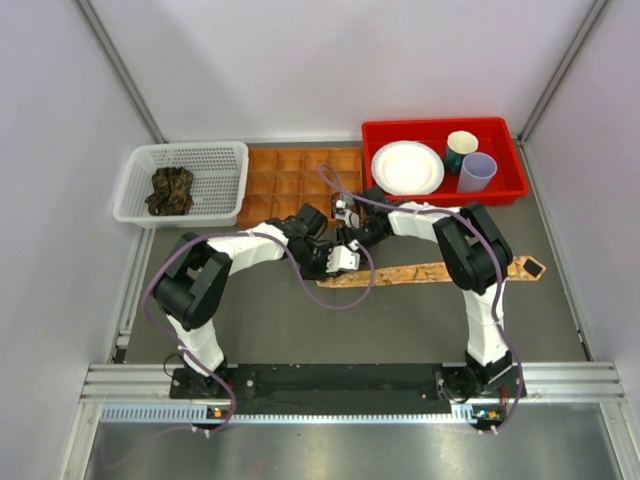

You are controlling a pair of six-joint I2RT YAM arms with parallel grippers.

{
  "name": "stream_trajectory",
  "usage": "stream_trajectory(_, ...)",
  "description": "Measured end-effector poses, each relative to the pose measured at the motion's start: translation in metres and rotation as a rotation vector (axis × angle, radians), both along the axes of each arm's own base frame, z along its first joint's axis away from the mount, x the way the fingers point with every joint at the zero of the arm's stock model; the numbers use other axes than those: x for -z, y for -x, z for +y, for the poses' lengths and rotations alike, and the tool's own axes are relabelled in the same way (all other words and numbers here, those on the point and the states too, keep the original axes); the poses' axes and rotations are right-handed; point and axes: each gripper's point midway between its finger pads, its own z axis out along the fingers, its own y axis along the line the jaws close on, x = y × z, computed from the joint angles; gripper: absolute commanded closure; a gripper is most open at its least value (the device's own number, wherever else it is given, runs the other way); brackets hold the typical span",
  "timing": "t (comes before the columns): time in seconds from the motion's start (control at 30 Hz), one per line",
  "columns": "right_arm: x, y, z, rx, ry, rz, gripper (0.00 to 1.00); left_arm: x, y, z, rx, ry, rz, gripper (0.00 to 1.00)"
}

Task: Roll the ties
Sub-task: Roll the tie at the center of the board.

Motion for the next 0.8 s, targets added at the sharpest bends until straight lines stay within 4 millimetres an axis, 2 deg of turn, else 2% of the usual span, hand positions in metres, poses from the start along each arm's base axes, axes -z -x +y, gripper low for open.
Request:
stream_trajectory(0.03,0.000,-0.001,0.001,-0.001,-0.005,-0.005,0.89,0.000,0.000,0.000,0.000,-0.001,0.000,0.74)
stream_trajectory(0.1,0.001,-0.001,0.002,-0.003,-0.018,-0.012,1.00,0.000,0.000,0.000,0.000,0.001,0.001,0.74)
stream_trajectory(0.23,0.001,-0.002,0.005,-0.011,-0.043,-0.017,1.00,0.000,0.000,0.000,0.001,0.001,0.001,0.73)
stream_trajectory(0.3,0.002,-0.002,0.004,-0.011,-0.045,-0.019,1.00,0.000,0.001,0.000,0.001,0.001,0.002,0.69)
stream_trajectory(0.33,0.003,-0.002,0.004,-0.014,-0.048,-0.026,1.00,0.000,0.000,0.000,0.000,0.001,0.002,0.61)
stream_trajectory(0.4,0.005,-0.002,0.002,-0.019,-0.050,-0.040,1.00,0.000,0.000,0.000,-0.005,-0.002,0.004,0.52)
stream_trajectory(0.43,0.007,-0.003,0.002,-0.023,-0.050,-0.049,1.00,0.000,0.000,0.001,-0.010,-0.003,0.006,0.44)
stream_trajectory(0.57,0.012,-0.003,-0.002,-0.036,-0.040,-0.079,1.00,0.001,0.000,0.007,-0.054,0.001,0.041,0.28)
stream_trajectory(0.8,0.020,-0.004,-0.007,-0.056,-0.011,-0.120,1.00,-0.001,-0.002,0.016,-0.127,0.045,0.069,0.21)
